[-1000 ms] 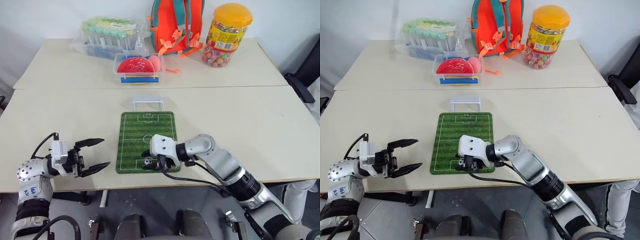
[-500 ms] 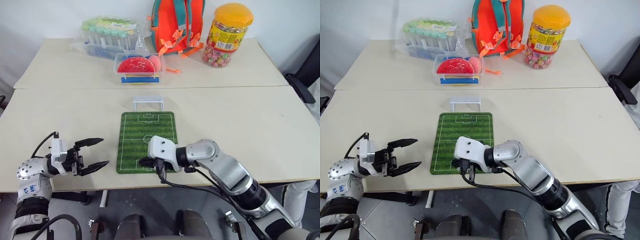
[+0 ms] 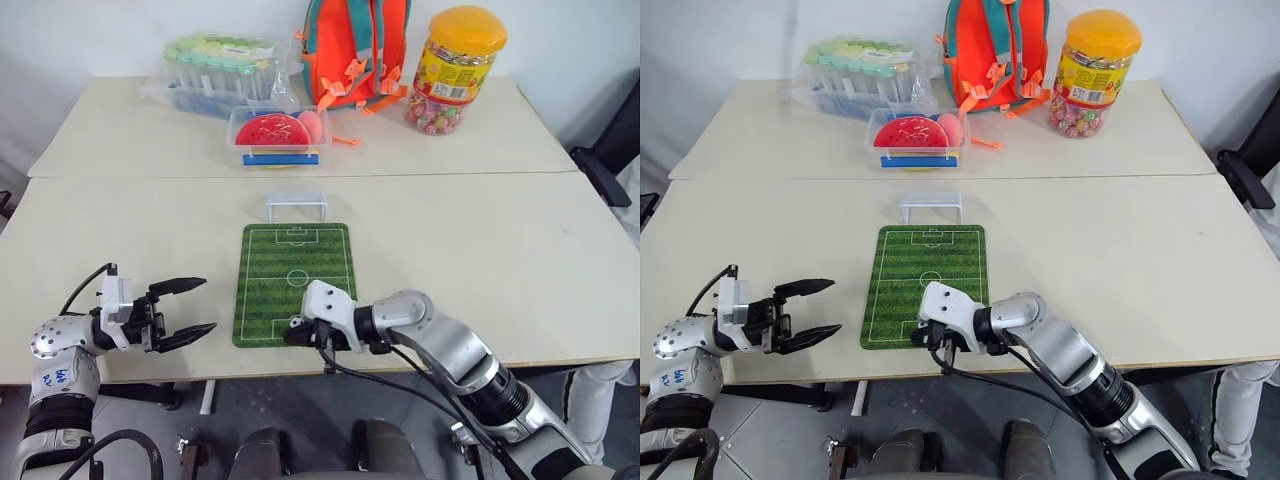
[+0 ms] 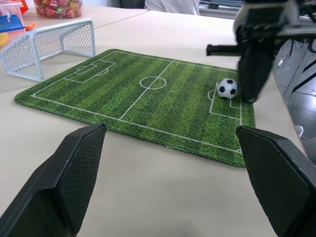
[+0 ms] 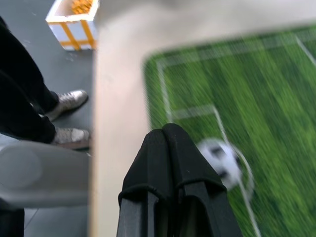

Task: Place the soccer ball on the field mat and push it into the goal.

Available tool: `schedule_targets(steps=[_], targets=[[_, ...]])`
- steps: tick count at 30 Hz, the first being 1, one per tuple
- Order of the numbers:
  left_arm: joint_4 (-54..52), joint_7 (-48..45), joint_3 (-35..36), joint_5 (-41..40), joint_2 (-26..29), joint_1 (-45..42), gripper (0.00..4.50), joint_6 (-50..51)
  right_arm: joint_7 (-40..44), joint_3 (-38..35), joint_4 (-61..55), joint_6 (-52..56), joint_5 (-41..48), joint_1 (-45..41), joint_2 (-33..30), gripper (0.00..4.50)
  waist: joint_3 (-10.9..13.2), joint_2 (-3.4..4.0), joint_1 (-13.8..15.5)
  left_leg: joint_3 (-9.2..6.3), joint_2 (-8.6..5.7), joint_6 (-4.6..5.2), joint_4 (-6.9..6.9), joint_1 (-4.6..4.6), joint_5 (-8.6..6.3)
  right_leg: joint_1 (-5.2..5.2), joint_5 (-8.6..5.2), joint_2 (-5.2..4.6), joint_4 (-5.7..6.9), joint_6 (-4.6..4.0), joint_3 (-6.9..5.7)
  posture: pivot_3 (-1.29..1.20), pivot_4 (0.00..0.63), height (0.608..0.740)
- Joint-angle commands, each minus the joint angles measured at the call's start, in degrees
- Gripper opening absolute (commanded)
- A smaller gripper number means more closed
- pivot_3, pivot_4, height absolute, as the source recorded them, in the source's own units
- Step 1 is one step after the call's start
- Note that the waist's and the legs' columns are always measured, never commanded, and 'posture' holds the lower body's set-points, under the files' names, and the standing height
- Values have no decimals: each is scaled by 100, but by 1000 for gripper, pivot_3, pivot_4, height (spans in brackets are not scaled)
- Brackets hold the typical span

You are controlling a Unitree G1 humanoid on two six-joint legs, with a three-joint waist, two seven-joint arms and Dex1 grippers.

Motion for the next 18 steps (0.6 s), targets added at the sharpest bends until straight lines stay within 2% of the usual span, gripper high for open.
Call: schedule_targets(steps=[1,7,12,18], targets=[[60,-499,9,-66,33,-226,4500,-94,-113,-609,452,-532,-220,-487,-268,44,2,-2,15,2,0,0,1,0,0,0,0,0,0,0,0,0,150,740],[566,-477,-68,47,-44,-780,4500,-249,-700,-1934,1457,-880,-249,-1880,-538,44,8,4,3,5,2,0,1,-5,0,-9,0,1,1,0,-1,0,150,740],[932,-389,-124,124,-94,-1113,4500,-332,-665,-2415,1184,-705,-120,-1703,-911,44,4,-2,6,10,3,-6,-16,-5,-3,-9,0,1,2,-1,-34,0,150,740],[1198,1,-159,297,-38,-1435,4500,80,-382,-2922,519,-491,241,-884,-1454,44,7,1,23,16,2,-8,-20,-18,-6,-9,0,0,-1,0,-67,0,150,740]])
